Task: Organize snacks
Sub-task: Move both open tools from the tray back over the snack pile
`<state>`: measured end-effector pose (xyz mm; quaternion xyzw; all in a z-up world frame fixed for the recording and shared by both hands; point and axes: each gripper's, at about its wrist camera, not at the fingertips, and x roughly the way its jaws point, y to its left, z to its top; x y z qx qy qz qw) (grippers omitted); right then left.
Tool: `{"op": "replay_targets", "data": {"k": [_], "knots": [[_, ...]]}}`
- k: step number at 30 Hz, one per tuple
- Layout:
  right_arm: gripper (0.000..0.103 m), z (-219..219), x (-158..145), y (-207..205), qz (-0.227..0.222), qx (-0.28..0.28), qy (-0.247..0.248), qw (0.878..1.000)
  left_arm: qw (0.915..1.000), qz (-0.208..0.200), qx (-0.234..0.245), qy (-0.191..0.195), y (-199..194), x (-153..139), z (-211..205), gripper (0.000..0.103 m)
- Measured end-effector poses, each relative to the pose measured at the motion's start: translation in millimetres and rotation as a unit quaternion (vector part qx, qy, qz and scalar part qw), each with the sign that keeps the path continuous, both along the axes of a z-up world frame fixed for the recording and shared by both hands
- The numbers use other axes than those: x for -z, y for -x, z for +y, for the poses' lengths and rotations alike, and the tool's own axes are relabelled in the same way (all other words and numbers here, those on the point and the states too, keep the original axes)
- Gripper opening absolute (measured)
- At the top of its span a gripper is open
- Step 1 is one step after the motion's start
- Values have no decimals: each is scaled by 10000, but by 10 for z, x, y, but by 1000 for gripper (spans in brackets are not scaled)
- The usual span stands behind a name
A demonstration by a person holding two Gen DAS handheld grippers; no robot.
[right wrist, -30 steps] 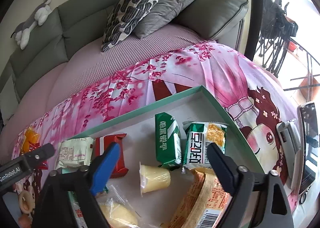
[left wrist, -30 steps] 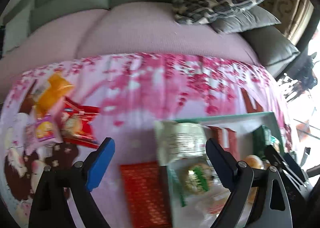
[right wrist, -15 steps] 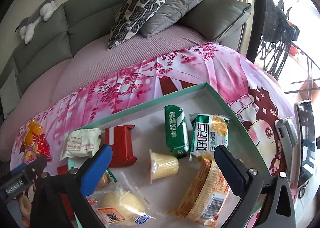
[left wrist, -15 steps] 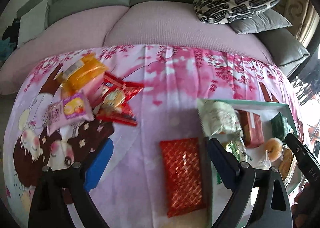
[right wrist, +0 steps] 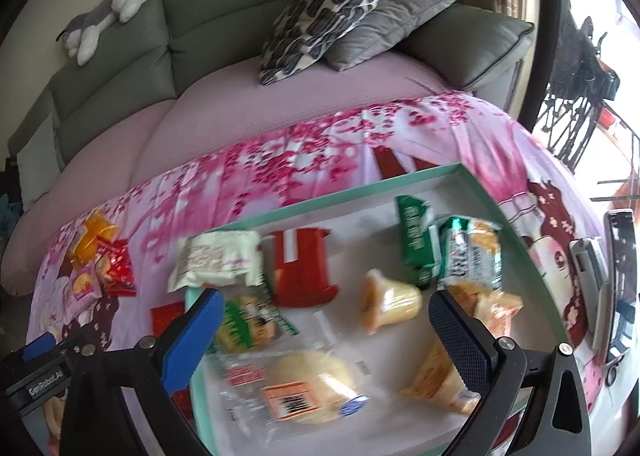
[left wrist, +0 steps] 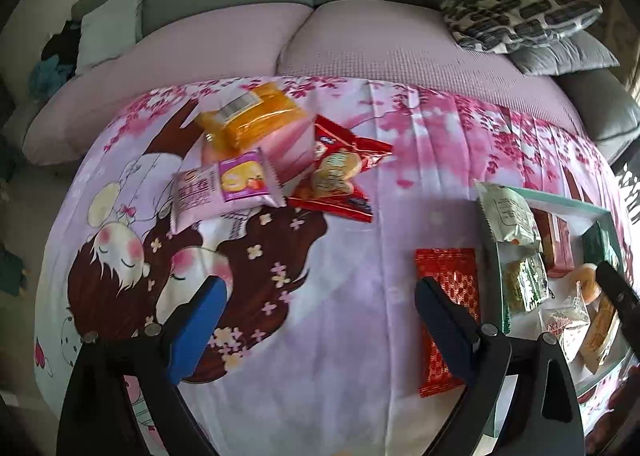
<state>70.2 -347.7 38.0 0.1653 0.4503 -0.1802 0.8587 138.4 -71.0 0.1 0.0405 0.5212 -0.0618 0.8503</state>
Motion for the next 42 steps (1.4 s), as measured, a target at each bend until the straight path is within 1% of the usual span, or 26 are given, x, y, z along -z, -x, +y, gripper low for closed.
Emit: {"op": "replay_targets", "data": {"k": [7, 10, 12, 15, 18, 21, 24, 26, 28, 32, 34, 39, 42], "knots": [[103, 409, 28, -143, 127, -400, -30, 9991, 9998, 77, -153, 136, -26, -19, 271, 95], [103, 616, 37, -201, 144, -679, 24, 9976, 9992, 125, -321, 178, -60, -9, 404, 95], [103, 714, 45, -226, 139, -779, 65, 9968, 9985, 139, -462, 239, -93, -15, 500, 95], [103, 824, 46, -262, 73, -907, -20, 9958, 9976, 151, -603, 300, -145, -13, 615, 95], [103, 933, 62, -302, 34, -1046, -61, 9945, 9962, 259, -704, 437, -199, 23, 712, 95], [97, 1049, 110, -341, 124, -1188, -3, 9928, 9944, 399, -810, 544, -251, 81, 799, 95], [92, 1148, 156, -348, 182, -1346, -145, 9906, 9929, 495, -863, 654, -267, 122, 854, 95], [86, 1203, 168, -353, 189, -1446, -227, 9891, 9927, 560, -807, 696, -264, 156, 834, 95], [83, 1262, 174, -356, 196, -1521, -212, 9879, 9932, 653, -676, 692, -253, 209, 773, 95], [75, 1382, 271, -392, 405, -1678, -219, 9847, 9930, 878, -387, 684, -243, 326, 603, 95], [73, 1426, 311, -403, 480, -1738, -222, 9834, 9927, 922, -314, 706, -233, 346, 553, 95], [73, 1535, 412, -426, 672, -1877, -181, 9797, 9940, 878, -269, 590, -219, 356, 513, 95], [73, 1553, 473, -427, 775, -1908, -189, 9784, 9935, 974, -284, 517, -228, 419, 499, 95]]}}
